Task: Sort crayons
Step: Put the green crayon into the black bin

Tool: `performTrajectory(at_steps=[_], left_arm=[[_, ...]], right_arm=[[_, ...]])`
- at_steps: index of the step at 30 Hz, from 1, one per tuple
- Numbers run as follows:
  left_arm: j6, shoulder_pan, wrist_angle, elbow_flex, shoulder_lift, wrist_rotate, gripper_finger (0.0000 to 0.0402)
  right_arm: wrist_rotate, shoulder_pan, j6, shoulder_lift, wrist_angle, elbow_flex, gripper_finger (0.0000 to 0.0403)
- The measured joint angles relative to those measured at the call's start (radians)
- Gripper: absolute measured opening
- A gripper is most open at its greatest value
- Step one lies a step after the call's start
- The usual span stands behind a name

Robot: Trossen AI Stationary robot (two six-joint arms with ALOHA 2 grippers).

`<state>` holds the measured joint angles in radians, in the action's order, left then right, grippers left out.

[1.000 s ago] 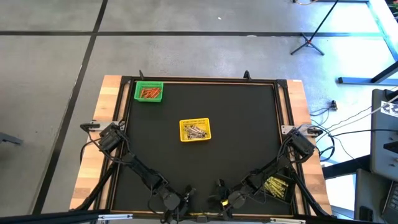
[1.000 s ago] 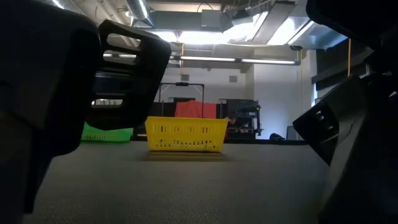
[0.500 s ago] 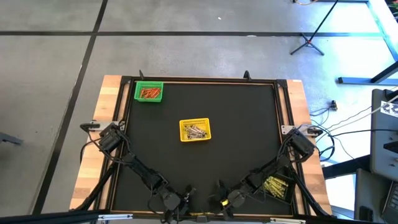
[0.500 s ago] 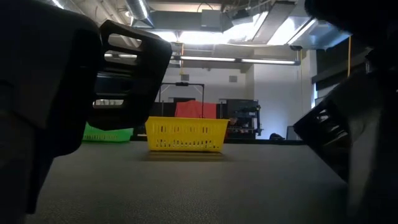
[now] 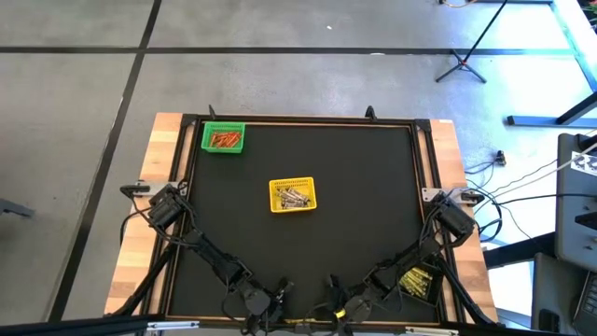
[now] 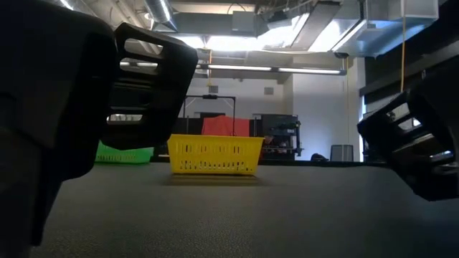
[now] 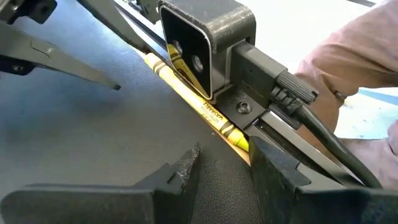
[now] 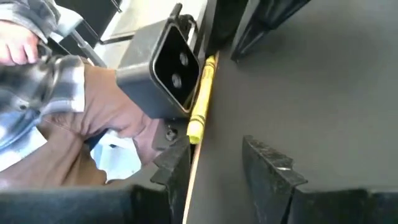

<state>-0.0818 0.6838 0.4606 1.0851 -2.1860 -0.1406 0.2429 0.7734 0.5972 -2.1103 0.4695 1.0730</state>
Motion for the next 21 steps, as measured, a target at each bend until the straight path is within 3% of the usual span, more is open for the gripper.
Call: performTrajectory(at_steps=[10,21], left_arm=[[-0.001,0.000,0.010,-0.002,0.000,-0.005,0.0114],[-0.001,0.000,0.011,-0.001,0.000,-0.004,0.0114]], right_arm=[[-0.031,0.000,-0.027,-0.087,0.000,0.100,0.0143],[0.000,0.000,-0.053,-0.088,-0.022,0.113,0.0126]])
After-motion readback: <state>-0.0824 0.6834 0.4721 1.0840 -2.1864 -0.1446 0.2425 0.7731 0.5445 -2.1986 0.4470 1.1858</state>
